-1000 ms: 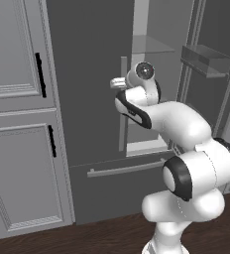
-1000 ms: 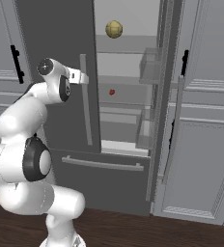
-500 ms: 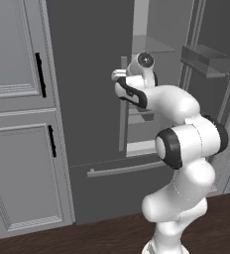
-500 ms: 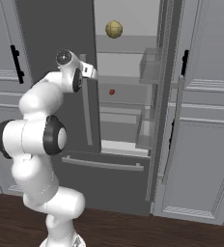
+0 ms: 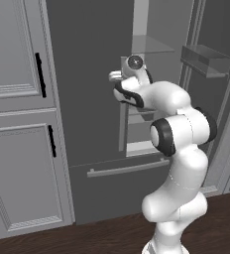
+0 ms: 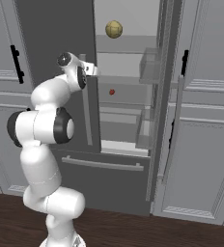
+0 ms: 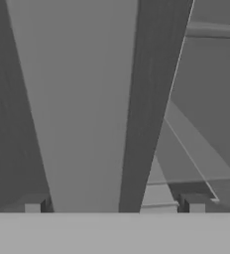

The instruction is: Take the strawberry from the fridge and place it on top of the pancake, located on the dining counter.

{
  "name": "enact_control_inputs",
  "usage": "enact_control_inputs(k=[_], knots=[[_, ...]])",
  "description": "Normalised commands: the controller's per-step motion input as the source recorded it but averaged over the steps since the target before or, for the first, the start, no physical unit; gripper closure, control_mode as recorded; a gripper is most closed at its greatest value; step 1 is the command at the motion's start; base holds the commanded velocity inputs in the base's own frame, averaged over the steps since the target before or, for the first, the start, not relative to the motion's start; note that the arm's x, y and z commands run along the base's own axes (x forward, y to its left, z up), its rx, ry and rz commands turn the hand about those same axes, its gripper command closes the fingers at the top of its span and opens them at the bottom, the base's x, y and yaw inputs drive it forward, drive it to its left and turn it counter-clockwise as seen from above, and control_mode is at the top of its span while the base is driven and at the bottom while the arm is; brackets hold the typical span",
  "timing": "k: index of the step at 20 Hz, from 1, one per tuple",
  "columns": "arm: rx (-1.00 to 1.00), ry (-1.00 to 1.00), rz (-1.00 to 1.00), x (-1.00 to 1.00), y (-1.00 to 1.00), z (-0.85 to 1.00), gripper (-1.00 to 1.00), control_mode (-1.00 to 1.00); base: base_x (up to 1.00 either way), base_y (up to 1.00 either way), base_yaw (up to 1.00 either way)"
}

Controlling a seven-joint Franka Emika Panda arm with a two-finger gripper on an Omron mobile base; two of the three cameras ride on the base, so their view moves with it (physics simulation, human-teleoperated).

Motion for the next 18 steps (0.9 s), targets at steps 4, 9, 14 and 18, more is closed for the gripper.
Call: enact_control_inputs(k=[4, 9, 14, 18], knots=[[-0.08, 0.0, -0.09, 0.38, 0.42, -0.1, -1.0, -1.0, 0.0, 0.0, 0.0], [0.0, -0.01, -0.03, 0.36, 0.13, -0.05, -1.0, -1.0, 0.0, 0.0, 0.0], [0.0, -0.08, 0.0, 0.24, 0.04, -0.12, 1.0, -1.0, 0.0, 0.0, 0.0], [0.0, -0.1, 0.0, 0.09, 0.03, -0.1, 1.0, -1.0, 0.0, 0.0, 0.0]])
